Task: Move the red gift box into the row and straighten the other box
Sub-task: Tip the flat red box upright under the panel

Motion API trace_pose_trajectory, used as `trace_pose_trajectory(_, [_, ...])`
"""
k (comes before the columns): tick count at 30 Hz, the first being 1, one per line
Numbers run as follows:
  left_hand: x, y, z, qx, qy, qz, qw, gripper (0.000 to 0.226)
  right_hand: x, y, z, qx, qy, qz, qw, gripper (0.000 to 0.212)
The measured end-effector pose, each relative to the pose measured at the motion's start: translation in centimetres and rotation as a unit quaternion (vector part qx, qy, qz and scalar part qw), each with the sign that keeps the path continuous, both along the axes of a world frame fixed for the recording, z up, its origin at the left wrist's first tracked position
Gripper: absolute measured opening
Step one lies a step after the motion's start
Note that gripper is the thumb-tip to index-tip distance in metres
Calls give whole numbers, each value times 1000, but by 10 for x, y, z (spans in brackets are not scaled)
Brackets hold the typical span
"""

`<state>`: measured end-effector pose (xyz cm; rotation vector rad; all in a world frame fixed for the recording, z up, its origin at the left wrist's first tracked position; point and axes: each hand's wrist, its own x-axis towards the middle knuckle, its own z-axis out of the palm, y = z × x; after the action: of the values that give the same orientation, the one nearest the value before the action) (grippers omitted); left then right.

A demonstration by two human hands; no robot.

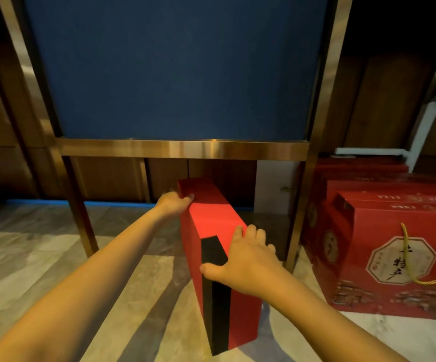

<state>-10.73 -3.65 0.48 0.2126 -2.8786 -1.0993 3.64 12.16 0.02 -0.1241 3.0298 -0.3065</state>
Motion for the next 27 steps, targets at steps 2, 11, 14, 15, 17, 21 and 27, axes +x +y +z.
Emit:
trace_pose_trajectory(2, [-13,-8,-4,81,-1,3,997,63,-3,14,1,0,7,21,1000,109])
trace_pose_trajectory(11, [-44,-50,-25,340,82,67,934,37,5,72,-2,-106,59,18,992,98])
trace_pose_trajectory(14, [-45,-63,-37,395,82,70,912,44,25,73,-25,-174,175,-122,962,89])
trace_pose_trajectory(15, [-44,-67,-42,399,79,77,910,48,31,67,-34,-213,185,-154,947,83])
trace_pose_trajectory(17, [-40,-72,-49,417,69,84,902,52,37,53,-51,-296,153,-190,924,93])
trace_pose_trajectory(21, [-27,-75,-55,446,79,114,884,23,18,40,-82,-318,190,-223,902,80])
trace_pose_trajectory(27, [-16,-101,-59,462,139,167,860,25,-36,49,-93,-326,187,-194,906,57])
